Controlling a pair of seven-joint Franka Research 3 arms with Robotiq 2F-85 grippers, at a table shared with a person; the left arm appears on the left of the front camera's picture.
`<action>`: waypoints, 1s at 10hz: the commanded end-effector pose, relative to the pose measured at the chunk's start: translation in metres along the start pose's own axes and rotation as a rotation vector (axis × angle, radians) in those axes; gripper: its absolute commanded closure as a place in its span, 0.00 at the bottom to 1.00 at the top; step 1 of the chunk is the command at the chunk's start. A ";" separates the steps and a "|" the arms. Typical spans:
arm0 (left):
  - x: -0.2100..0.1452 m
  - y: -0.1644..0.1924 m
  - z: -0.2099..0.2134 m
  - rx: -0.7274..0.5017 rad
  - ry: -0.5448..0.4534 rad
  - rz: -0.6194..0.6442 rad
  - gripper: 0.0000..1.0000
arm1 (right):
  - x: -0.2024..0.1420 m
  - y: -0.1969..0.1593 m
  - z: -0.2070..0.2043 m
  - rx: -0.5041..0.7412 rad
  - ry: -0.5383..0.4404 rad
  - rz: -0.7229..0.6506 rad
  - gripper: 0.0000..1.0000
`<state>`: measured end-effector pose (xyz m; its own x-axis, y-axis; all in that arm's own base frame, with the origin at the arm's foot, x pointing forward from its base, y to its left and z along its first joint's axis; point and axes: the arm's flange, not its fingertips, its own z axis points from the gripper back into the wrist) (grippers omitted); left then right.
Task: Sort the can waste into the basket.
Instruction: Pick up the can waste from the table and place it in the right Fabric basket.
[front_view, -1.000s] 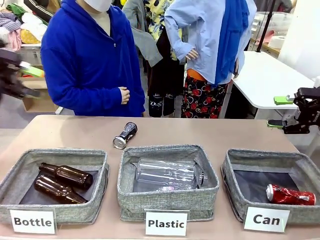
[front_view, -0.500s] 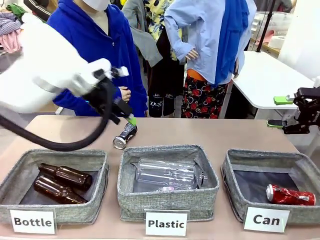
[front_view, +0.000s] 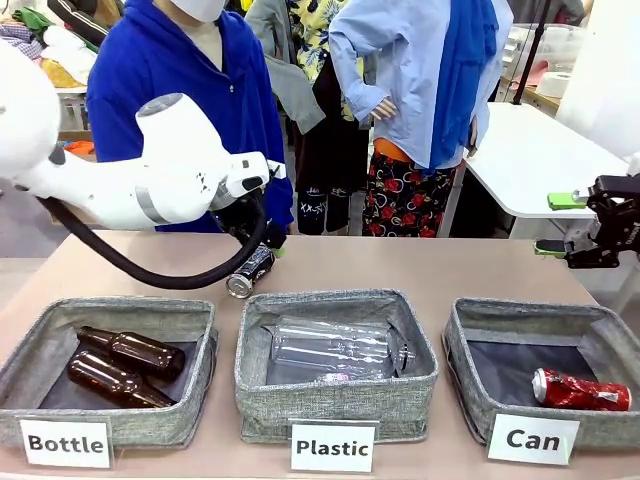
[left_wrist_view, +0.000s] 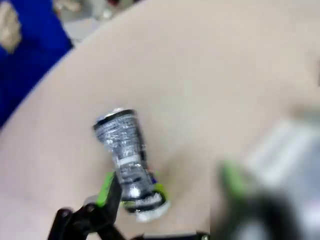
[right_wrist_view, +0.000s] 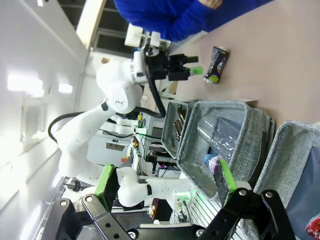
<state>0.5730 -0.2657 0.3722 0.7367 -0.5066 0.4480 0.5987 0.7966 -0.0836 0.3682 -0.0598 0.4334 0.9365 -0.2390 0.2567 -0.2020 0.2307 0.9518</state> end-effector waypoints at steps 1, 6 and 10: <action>0.017 0.006 -0.018 0.035 0.094 0.086 0.00 | 0.001 0.002 0.002 -0.004 0.004 0.008 0.00; 0.017 0.019 -0.028 0.055 0.139 0.165 0.00 | 0.001 0.002 0.002 -0.004 0.004 0.008 0.00; 0.008 0.027 -0.074 0.144 0.189 0.188 0.00 | 0.001 0.002 0.002 -0.004 0.004 0.008 0.00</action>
<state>0.6084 -0.2639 0.3159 0.8724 -0.4126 0.2619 0.4425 0.8944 -0.0647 0.3682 -0.0598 0.4334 0.9365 -0.2389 0.2566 -0.2020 0.2307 0.9518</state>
